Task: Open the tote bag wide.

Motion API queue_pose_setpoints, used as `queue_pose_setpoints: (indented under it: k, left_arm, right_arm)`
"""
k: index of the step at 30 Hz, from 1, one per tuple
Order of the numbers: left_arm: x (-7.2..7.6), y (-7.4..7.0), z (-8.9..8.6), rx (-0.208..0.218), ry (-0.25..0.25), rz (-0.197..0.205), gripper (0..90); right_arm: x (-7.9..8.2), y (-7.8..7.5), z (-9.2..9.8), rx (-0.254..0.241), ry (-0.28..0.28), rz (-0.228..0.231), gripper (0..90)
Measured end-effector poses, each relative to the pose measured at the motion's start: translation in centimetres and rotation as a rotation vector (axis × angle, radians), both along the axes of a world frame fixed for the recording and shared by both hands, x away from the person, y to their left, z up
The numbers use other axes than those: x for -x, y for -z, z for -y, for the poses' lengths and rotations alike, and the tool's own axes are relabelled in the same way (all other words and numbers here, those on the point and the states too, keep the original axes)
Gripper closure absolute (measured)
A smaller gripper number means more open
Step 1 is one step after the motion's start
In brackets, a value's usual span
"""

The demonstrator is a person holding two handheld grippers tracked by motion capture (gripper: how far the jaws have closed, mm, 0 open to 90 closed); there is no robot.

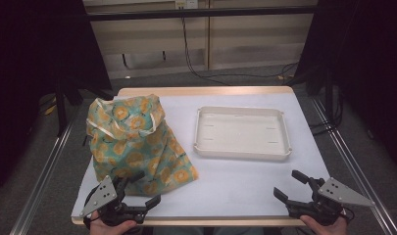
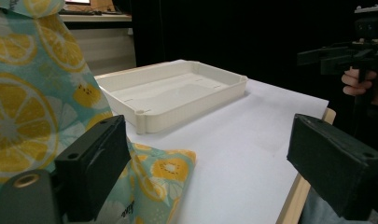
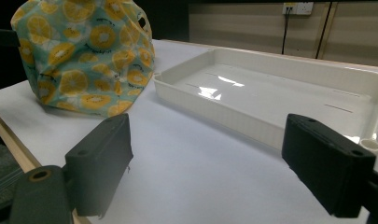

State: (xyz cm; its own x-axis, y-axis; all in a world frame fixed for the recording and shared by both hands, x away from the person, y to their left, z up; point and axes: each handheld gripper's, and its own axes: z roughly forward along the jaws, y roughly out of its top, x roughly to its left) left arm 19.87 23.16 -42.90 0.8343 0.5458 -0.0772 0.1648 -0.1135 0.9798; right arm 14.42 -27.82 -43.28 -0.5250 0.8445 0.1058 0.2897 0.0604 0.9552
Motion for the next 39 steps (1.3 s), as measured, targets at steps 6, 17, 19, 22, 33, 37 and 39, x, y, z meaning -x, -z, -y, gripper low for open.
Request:
queue_pose_setpoints:
  k: [6, 17, 19, 22, 33, 37, 39]
  left_arm:
    - [-0.2, 0.0, 0.0, -0.01, 0.012, -0.005, 17.5]
    - [-0.8, -0.8, -0.5, 0.01, 0.053, -0.019, 36.0]
    - [-0.9, -1.0, -0.7, 0.007, 0.05, -0.024, 37.4]
    - [-1.4, -2.1, -1.1, -0.032, 0.057, -0.009, 48.8]
    - [-4.0, -3.5, -1.2, -0.077, 0.026, -0.014, 55.6]
    - [-5.2, -4.0, -1.2, -0.089, 0.017, -0.013, 55.5]
    - [-5.7, -4.0, -1.0, -0.097, 0.023, -0.027, 56.2]
  right_arm:
    - [-0.7, -0.2, -0.1, -0.016, -0.011, -0.024, 22.8]
    - [-2.8, -1.3, -2.5, -0.022, -0.128, -0.046, 35.9]
    - [-3.0, -1.5, -2.9, -0.018, -0.141, -0.047, 37.3]
    - [-4.1, -2.5, -4.6, -0.014, -0.21, -0.035, 44.4]
    - [-9.0, -4.6, -9.1, -0.022, -0.341, -0.025, 54.5]
    - [-11.8, -4.8, -11.4, -0.045, -0.387, -0.048, 54.5]
    - [-12.8, -5.1, -12.4, -0.056, -0.405, -0.045, 54.3]
